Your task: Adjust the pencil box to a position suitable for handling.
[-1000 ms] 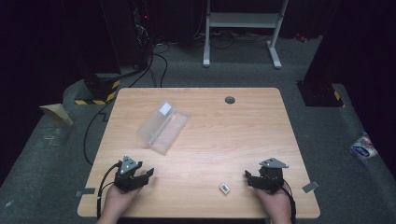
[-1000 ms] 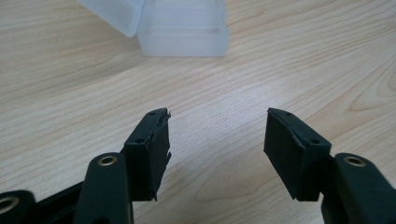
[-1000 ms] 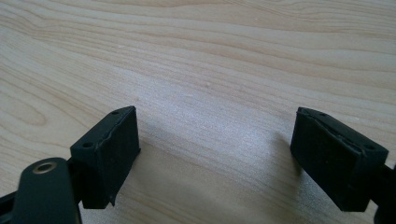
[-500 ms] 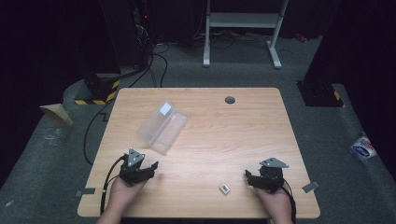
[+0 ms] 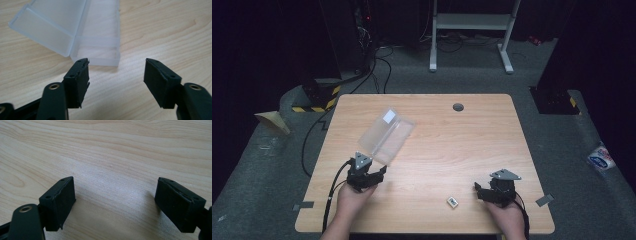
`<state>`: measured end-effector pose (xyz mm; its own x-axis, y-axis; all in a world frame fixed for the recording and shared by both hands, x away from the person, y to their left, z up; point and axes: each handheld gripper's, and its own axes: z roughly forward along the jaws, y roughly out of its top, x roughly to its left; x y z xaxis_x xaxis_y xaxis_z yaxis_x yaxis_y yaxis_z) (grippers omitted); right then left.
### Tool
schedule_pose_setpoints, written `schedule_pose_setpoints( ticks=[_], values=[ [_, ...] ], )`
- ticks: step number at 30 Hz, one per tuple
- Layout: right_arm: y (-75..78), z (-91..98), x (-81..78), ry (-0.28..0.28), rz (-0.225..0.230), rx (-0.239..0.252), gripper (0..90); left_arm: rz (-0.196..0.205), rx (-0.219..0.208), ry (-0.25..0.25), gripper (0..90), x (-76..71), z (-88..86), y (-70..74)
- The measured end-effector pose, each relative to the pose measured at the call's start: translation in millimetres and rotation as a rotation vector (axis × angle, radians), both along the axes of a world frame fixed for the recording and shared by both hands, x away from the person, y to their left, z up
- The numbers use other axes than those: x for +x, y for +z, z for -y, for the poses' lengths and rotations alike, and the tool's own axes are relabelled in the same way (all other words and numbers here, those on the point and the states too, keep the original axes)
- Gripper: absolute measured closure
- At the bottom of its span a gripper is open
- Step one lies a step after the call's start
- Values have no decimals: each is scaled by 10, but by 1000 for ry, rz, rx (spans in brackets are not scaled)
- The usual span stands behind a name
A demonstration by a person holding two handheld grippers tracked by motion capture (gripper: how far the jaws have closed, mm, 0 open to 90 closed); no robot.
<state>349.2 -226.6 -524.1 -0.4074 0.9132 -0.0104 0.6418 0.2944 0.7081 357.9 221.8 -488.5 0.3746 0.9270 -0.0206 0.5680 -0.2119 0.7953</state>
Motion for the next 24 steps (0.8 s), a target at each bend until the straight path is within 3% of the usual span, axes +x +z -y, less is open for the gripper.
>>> schedule_pose_setpoints(
  ticks=[12, 16, 19, 21, 24],
  values=[
    [0, -2, -19, -2, 0, 4, 175, 5, 2, -23, 445, 214, 99, -31],
    [1, 5, -34, 2, 4, 2, 180, -15, 35, -28, 451, 297, 187, -38],
    [1, 9, -42, 6, 4, 2, 184, -12, 27, -22, 476, 338, 224, -46],
    [1, 6, -44, 4, 3, 2, 185, -37, 52, -26, 489, 404, 277, -64],
    [2, 3, -41, 13, 1, 5, 187, -36, 61, -21, 527, 429, 346, -86]
  ],
)
